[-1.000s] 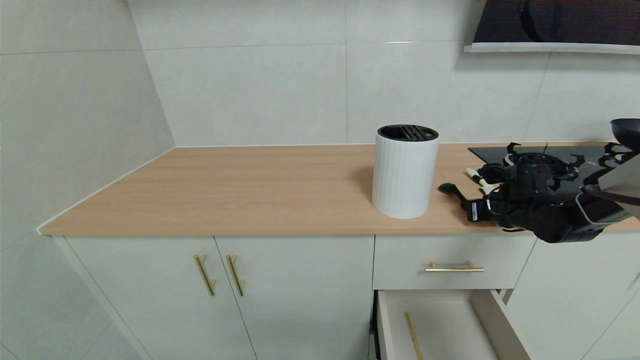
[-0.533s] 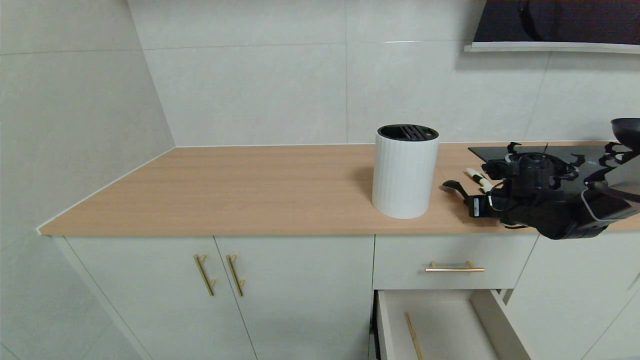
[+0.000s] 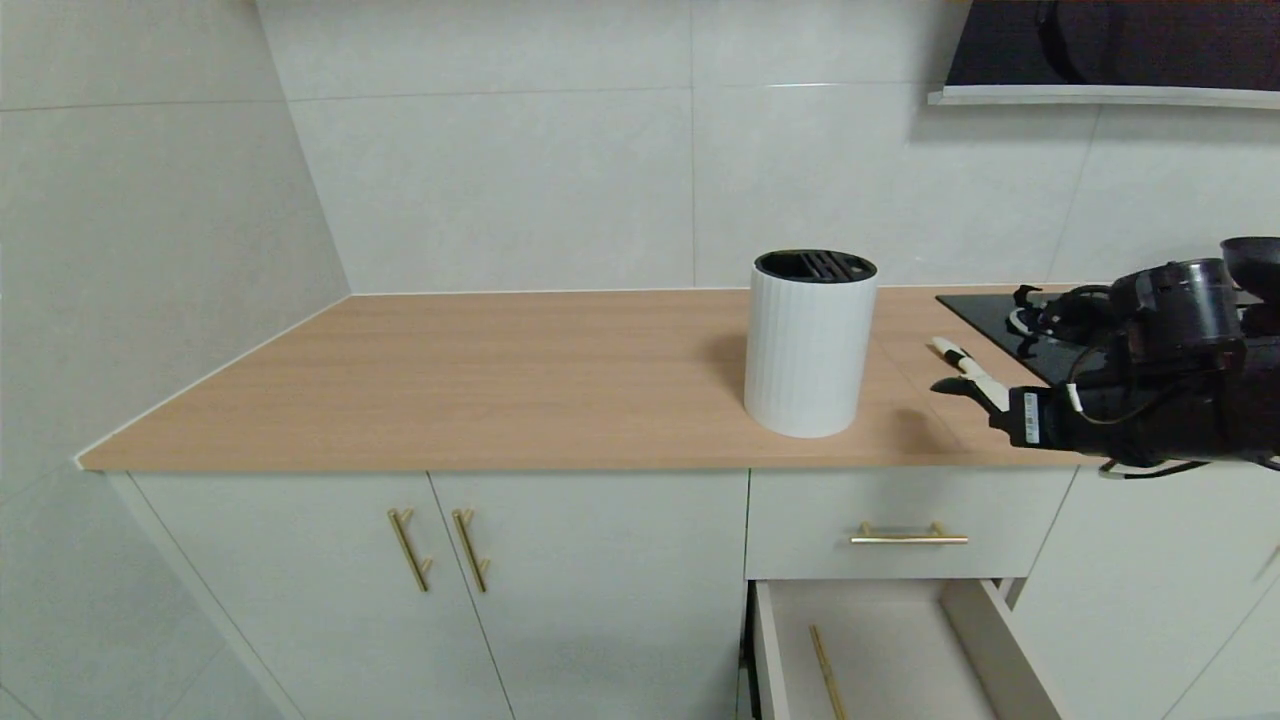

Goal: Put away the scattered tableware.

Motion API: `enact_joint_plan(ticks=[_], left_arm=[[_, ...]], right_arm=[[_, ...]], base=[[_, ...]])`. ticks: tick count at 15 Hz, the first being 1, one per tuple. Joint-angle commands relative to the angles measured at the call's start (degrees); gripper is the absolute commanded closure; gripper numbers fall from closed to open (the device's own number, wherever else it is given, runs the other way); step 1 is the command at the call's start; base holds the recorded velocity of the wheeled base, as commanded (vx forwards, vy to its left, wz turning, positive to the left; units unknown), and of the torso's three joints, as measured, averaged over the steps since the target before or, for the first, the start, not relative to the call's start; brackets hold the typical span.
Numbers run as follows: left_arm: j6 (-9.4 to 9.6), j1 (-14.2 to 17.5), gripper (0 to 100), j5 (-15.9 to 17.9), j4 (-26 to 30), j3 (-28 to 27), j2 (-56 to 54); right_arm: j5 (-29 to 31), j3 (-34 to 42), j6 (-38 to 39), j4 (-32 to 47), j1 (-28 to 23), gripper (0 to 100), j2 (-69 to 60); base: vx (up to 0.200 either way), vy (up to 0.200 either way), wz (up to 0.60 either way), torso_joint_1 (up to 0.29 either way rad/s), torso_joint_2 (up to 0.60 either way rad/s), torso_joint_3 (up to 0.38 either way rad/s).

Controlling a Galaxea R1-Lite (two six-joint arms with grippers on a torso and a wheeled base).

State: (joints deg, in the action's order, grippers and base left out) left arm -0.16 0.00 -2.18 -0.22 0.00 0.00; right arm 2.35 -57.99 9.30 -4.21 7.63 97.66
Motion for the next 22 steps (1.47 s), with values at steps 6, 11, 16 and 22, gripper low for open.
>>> enact_joint_plan(ticks=[6,11,16,22], left_arm=[[-0.02,0.0,0,0.0,0.0,0.0,0.0],[-0.02,0.0,0,0.0,0.0,0.0,0.0],[-0.02,0.0,0,0.0,0.0,0.0,0.0],[-0.02,0.0,0,0.0,0.0,0.0,0.0]], right_arm=[[0.1,12.3,-0.4,2.3,3.5,100,-17.4],[0.5,12.7,-1.9,2.3,3.5,100,-14.0],[0.4,13.3,-2.4,2.1,3.5,100,-13.1],[0.4,13.8,-3.1,2.1,3.6,100,-12.5]], base=[[0.000,0.000,0.00,0.000,0.00,0.000],[0.000,0.000,0.00,0.000,0.00,0.000],[0.000,0.000,0.00,0.000,0.00,0.000],[0.000,0.000,0.00,-0.121,0.30,0.178]])
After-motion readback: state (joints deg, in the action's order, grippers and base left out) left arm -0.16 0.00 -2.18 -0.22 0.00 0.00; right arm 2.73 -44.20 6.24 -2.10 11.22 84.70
